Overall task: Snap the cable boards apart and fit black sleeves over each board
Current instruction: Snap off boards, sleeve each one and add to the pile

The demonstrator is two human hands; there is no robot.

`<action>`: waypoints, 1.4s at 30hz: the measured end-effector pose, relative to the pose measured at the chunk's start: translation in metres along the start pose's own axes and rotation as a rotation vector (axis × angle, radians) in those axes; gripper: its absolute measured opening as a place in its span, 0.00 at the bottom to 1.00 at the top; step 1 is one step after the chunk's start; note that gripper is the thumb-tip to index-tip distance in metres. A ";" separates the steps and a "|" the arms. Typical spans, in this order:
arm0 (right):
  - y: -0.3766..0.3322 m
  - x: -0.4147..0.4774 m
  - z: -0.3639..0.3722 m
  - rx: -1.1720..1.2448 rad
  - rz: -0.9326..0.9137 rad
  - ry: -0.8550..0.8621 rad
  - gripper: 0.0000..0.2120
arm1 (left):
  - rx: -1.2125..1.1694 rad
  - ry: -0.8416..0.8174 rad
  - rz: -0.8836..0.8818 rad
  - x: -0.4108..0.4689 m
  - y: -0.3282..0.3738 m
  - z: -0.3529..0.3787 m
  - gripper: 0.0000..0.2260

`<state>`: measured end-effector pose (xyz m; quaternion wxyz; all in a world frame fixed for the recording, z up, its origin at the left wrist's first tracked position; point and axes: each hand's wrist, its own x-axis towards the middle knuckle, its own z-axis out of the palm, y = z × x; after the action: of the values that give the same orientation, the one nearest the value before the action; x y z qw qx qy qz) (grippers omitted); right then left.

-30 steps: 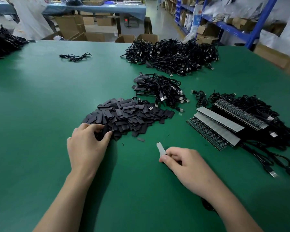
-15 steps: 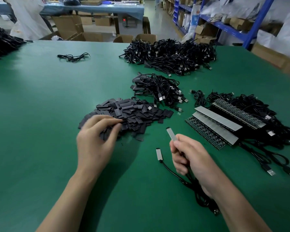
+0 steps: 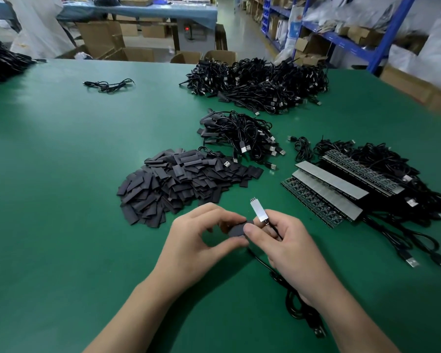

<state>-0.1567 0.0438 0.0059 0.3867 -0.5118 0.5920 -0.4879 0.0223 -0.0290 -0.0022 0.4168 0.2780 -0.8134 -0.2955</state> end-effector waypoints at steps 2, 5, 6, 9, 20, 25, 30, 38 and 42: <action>-0.001 -0.002 0.001 -0.027 -0.013 -0.024 0.13 | 0.050 0.025 0.018 0.000 0.000 0.001 0.10; -0.008 -0.002 0.000 0.027 0.019 -0.044 0.15 | 0.031 0.062 -0.010 0.001 -0.002 -0.001 0.09; -0.011 -0.002 -0.003 0.131 0.078 -0.046 0.16 | 0.003 0.077 -0.038 0.002 -0.003 -0.002 0.09; -0.019 -0.001 -0.026 0.701 0.245 -0.175 0.17 | -0.098 0.124 -0.145 0.003 -0.003 -0.004 0.08; -0.015 -0.001 -0.047 -0.253 -0.088 0.179 0.16 | -0.149 0.133 -0.208 0.005 -0.006 -0.006 0.08; -0.012 0.000 -0.030 -0.170 -0.029 -0.069 0.15 | -0.143 0.109 -0.189 0.004 -0.007 -0.005 0.07; -0.014 -0.003 -0.025 -0.145 0.011 -0.134 0.14 | -0.119 0.100 -0.177 0.004 -0.008 -0.005 0.10; -0.011 -0.003 -0.023 -0.279 0.015 -0.098 0.12 | -0.009 0.066 -0.106 0.003 -0.008 -0.005 0.07; -0.010 -0.005 -0.019 -0.338 0.017 -0.087 0.12 | 0.122 0.005 -0.098 0.001 -0.010 -0.004 0.07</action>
<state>-0.1716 0.0524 0.0192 0.3246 -0.5850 0.6527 -0.3554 0.0271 -0.0373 -0.0070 0.3859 0.3432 -0.8143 -0.2648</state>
